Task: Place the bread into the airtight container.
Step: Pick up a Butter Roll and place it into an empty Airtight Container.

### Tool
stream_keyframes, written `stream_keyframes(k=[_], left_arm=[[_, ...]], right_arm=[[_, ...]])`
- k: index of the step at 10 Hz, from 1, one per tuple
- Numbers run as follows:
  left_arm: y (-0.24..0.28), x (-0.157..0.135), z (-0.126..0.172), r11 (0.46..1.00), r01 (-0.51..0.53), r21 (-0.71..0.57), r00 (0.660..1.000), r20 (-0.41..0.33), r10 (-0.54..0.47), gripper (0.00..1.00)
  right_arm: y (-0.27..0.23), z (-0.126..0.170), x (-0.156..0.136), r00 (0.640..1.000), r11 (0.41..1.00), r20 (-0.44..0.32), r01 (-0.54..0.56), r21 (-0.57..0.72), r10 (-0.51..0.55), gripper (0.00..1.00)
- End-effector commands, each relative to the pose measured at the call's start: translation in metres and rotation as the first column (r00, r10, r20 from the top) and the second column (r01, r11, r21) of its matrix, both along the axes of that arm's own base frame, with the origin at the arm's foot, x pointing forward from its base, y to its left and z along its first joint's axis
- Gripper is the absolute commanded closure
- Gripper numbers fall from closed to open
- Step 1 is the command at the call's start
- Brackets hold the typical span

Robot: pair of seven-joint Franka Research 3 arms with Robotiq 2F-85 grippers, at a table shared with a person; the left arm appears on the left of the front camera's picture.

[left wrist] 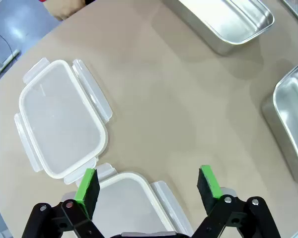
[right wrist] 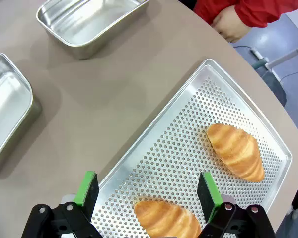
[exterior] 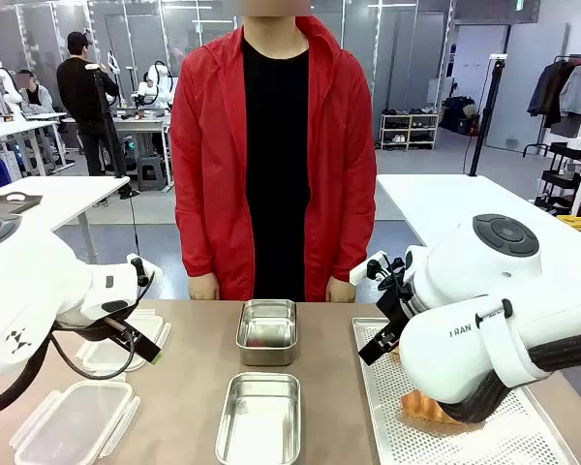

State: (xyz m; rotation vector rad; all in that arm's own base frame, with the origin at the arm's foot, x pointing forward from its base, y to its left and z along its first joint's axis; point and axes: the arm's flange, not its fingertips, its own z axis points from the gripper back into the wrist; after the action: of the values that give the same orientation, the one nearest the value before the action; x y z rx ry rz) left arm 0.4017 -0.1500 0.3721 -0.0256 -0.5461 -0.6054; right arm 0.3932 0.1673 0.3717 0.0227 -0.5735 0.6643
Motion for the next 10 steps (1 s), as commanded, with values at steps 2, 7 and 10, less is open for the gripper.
stream_keyframes(k=[2,7,10], left_arm=[[-0.0002,-0.0001,0.0000,1.000,0.000,0.000,1.000,0.000,0.000,0.00],[-0.0002,-0.0001,0.0000,1.000,0.000,0.000,1.000,0.000,0.000,0.00],[-0.0004,-0.0001,0.0000,1.000,0.001,0.000,1.000,0.000,-0.001,0.00]], right_arm=[[0.0000,-0.0001,0.0000,1.000,1.000,0.000,0.000,0.000,0.000,0.00],[0.0000,-0.0001,0.0000,1.000,1.000,0.000,0.000,0.000,0.000,0.00],[0.0002,0.0000,-0.0001,1.000,1.000,0.001,-0.002,-0.002,0.002,0.00]])
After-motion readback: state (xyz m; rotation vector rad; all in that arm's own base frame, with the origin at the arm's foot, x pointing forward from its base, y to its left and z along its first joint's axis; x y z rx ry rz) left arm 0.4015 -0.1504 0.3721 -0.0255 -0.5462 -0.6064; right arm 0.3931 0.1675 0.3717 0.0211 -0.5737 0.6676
